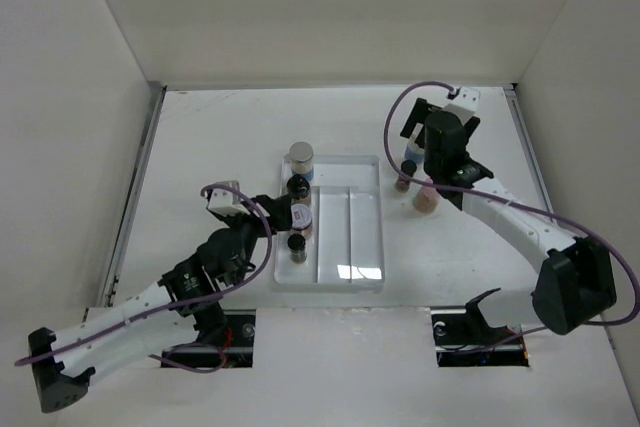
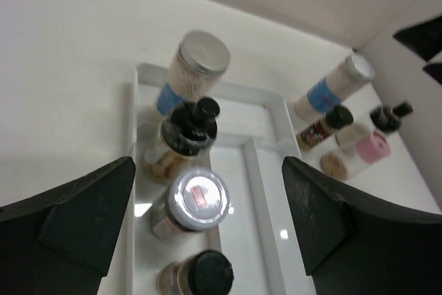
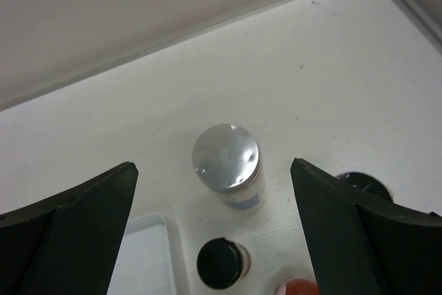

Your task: Organize the condiment bottles

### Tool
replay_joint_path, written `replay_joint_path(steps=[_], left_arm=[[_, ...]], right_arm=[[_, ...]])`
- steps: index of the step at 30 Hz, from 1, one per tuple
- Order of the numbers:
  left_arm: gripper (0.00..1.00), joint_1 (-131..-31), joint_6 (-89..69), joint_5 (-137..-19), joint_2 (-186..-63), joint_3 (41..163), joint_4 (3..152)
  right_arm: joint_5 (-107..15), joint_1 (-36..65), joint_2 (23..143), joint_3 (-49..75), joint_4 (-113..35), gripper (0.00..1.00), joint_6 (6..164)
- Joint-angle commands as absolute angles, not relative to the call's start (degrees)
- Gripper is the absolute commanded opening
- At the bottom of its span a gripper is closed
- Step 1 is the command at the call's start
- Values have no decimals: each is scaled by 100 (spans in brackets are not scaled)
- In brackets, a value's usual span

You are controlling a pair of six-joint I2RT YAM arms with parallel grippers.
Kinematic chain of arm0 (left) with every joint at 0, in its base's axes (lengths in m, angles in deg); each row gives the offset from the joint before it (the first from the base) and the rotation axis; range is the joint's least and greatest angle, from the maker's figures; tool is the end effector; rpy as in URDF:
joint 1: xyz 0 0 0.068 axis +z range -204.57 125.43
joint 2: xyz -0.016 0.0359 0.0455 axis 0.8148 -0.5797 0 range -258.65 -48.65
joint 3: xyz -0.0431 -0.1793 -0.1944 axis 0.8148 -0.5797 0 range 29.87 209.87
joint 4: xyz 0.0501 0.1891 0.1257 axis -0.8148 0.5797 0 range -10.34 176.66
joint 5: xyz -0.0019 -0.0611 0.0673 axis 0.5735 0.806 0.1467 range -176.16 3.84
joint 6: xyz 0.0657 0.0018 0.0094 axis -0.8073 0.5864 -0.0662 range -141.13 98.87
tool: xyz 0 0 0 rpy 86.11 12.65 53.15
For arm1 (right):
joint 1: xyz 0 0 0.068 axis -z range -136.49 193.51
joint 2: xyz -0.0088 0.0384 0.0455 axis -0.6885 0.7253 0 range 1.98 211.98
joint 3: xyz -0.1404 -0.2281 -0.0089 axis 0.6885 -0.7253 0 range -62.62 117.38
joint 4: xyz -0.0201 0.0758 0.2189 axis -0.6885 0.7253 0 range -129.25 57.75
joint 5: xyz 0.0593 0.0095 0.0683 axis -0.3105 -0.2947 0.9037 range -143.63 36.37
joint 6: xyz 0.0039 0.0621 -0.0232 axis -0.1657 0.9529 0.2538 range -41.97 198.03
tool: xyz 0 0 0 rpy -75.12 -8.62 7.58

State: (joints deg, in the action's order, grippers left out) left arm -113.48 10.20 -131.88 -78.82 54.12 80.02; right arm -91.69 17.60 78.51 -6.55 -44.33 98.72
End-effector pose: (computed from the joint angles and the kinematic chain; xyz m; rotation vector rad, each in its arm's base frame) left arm 0.0968 -0.0877 0.2691 -0.2012 1.6620 -0.5284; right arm 0.2772 0.0985 0.3162 0.3738 1.7417 -0.0266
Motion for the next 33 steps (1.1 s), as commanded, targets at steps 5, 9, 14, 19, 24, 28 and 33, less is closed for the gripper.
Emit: replay_joint_path(steps=[5, 9, 14, 19, 24, 28, 33], left_arm=[[89, -10542, 603, -12906, -7871, 4728, 6542], [89, -10550, 506, -12879, -7626, 4543, 6656], [89, -10480, 497, -12949, -7519, 4455, 6603], [89, -10462, 506, -12932, -7879, 4446, 6437], [89, -10497, 515, -12940, -8011, 4429, 6314], [89, -10462, 515, -12905, -8003, 4411, 6304], [89, -10445, 524, -12914, -7959, 4385, 6252]], right_arm=[[-8660, 2281, 8783, 452, -3539, 100, 9430], [-8151, 2483, 9197, 725, -3398, 100, 9394], [-7746, 2615, 9566, 892, -3336, 98, 9526], [-7596, 2615, 9839, 1007, -3371, 83, 9579], [-7779, 2606, 9770, 998, -3468, 54, 9623], [-8139, 2598, 9243, 849, -3739, 48, 9641], [-8290, 2142, 8680, 769, -4311, 48, 9289]])
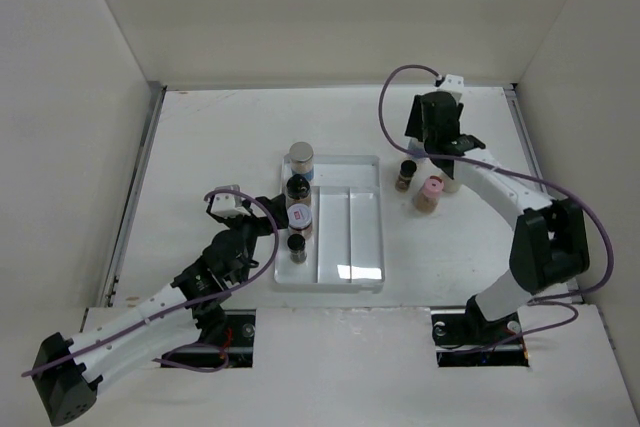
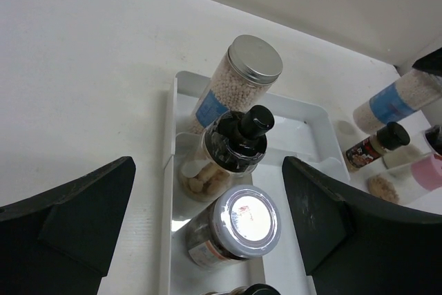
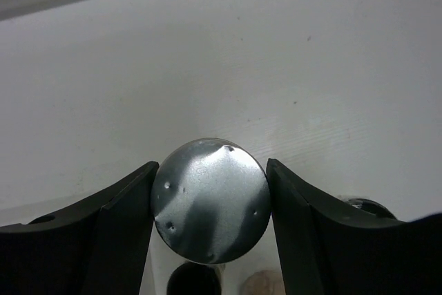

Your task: Organize the condiment bottles

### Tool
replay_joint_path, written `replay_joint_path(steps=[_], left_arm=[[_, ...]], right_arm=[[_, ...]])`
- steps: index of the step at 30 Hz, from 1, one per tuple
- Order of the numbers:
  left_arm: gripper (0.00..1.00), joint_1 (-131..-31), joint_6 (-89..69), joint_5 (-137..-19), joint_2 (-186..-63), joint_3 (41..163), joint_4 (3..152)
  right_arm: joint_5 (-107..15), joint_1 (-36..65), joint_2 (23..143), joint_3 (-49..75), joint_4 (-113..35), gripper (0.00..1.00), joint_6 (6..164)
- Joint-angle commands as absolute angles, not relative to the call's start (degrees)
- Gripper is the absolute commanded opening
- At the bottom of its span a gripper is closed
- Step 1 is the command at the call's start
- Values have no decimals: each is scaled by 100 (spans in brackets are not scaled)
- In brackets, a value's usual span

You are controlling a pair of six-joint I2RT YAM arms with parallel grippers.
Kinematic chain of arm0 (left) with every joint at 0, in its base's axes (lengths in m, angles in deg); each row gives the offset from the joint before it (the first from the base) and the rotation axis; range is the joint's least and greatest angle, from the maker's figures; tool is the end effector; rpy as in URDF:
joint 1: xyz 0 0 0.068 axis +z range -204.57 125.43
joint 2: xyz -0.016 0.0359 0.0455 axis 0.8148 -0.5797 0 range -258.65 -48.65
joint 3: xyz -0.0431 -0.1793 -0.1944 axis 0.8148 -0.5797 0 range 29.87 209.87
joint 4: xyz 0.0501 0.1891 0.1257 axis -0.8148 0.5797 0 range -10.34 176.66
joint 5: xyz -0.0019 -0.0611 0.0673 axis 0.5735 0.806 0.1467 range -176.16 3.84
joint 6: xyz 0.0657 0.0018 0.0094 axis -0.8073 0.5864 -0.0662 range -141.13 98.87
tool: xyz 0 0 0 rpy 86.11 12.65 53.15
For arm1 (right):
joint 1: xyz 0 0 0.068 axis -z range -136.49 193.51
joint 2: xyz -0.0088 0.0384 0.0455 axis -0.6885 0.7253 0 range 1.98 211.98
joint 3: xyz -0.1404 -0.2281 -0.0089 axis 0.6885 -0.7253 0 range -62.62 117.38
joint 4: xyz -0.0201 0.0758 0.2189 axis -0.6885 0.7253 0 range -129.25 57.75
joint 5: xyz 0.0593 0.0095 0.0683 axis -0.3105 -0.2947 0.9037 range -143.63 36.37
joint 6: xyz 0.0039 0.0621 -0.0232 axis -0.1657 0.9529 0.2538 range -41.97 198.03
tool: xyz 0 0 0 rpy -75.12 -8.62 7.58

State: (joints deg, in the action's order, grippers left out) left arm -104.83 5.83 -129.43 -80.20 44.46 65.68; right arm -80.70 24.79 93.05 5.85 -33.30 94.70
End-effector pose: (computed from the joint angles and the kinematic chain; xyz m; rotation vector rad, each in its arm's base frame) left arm 0.1131 -0.0797 0.2382 -0.2538 1.6057 -0.4297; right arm 0.3407 0.0901 0.2879 0.2492 1.9964 -0.0971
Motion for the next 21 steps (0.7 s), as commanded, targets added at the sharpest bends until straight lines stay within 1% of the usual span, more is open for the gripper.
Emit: replay_joint_path(steps=[1, 6, 12, 21], left_arm=[[89, -10444, 524, -12905, -7967, 4393, 6269], [89, -10445, 533, -12932, -7985, 4376, 6225], [89, -10462, 533, -12897, -8003, 4367, 6182], [89, -10497, 533, -12879, -8003, 4367, 6181]], right_arm=[[-8281, 1984, 8679, 804, -4347, 48, 9254], [-8228, 1289, 8995, 1041, -4478, 47, 9315], [-8149, 586, 9654, 1542, -4549, 46, 9368], [-8237, 155, 10463, 1692, -4663, 47, 9438]])
